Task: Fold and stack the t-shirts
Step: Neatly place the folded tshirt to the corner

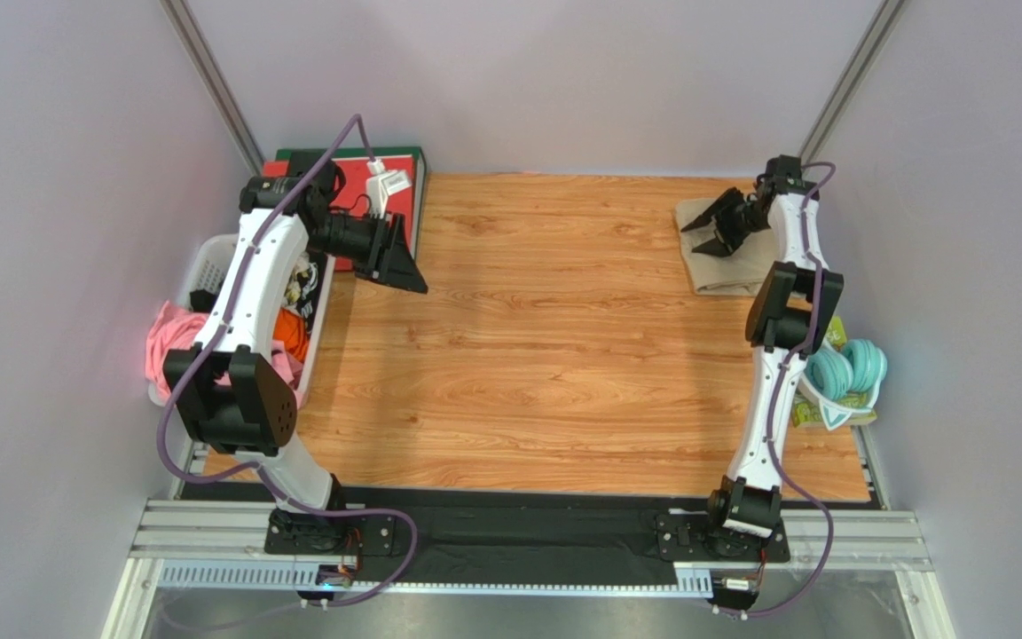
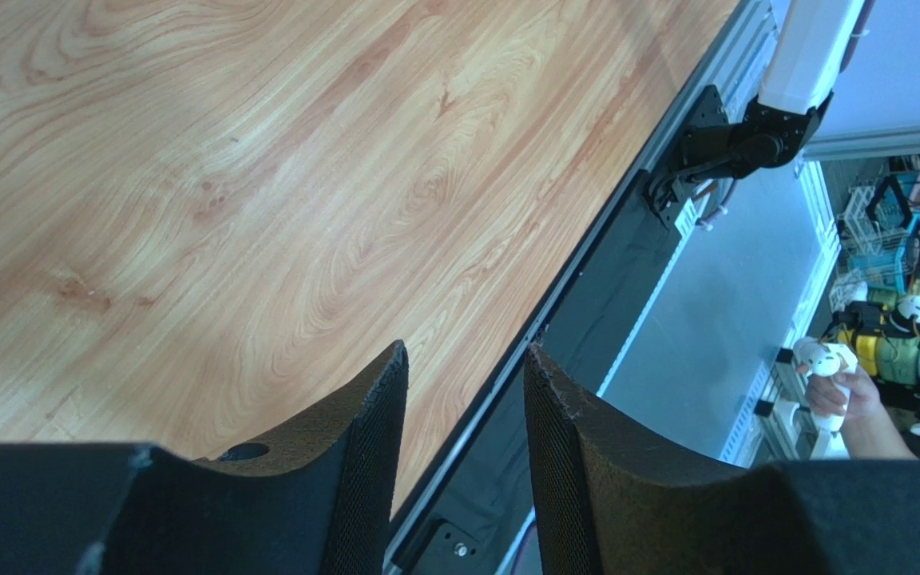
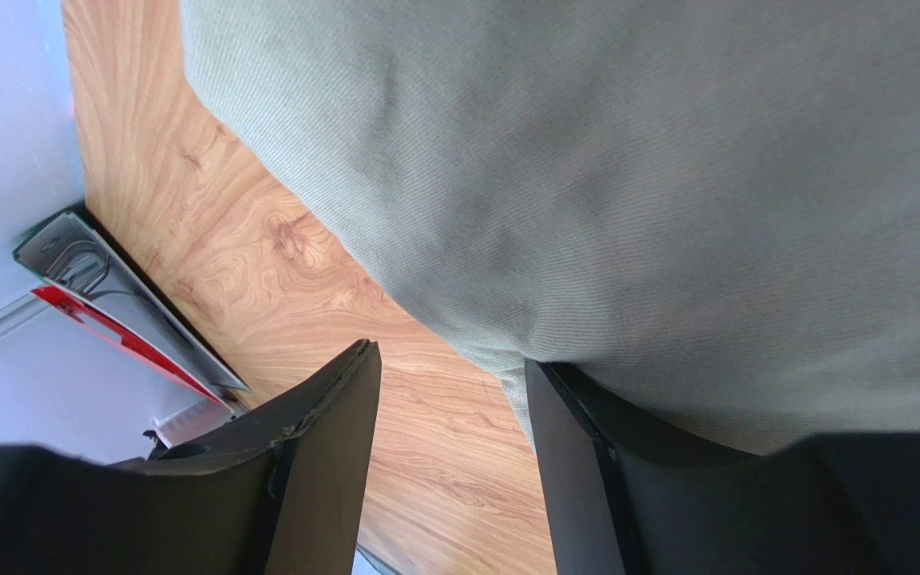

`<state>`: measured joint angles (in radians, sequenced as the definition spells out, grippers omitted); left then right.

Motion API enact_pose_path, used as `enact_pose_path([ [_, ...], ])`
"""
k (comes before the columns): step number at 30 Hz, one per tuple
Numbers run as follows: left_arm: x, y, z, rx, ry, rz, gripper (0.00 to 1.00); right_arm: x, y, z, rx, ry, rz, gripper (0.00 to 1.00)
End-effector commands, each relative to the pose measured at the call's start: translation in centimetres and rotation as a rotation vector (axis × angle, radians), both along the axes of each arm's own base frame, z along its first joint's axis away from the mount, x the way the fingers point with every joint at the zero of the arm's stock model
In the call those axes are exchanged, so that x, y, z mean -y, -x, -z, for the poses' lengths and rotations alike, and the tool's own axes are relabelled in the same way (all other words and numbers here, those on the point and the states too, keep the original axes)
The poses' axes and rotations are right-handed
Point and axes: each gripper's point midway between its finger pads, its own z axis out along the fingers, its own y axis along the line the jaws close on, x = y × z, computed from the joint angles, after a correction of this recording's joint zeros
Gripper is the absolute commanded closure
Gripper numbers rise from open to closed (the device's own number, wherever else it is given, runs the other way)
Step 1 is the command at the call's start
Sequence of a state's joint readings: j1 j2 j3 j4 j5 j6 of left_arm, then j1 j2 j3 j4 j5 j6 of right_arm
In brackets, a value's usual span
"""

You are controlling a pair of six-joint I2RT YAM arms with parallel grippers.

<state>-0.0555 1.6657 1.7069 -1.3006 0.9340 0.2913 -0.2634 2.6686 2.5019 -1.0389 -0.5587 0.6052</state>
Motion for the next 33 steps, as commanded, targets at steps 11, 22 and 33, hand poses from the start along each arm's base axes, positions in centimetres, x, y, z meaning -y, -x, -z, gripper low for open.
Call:
enact_pose_path([
  [11, -0.2, 0.5, -3.9, 0.14, 0.022, -0.029, 0.52, -2.3, -2.0, -12.3, 0.325, -0.01, -0.085, 0.37],
  [22, -1.2, 4.0, -7.8, 0.275, -0.026, -0.109, 0.5, -14.1, 11.7, -28.7, 0.564, 0.158, -0.326, 0.31],
  [33, -5.4, 5.6, -4.9, 0.486, -0.215, -0.353, 0.55, -15.4, 28.6, -22.1, 0.5, 0.504, -0.415, 0.68],
])
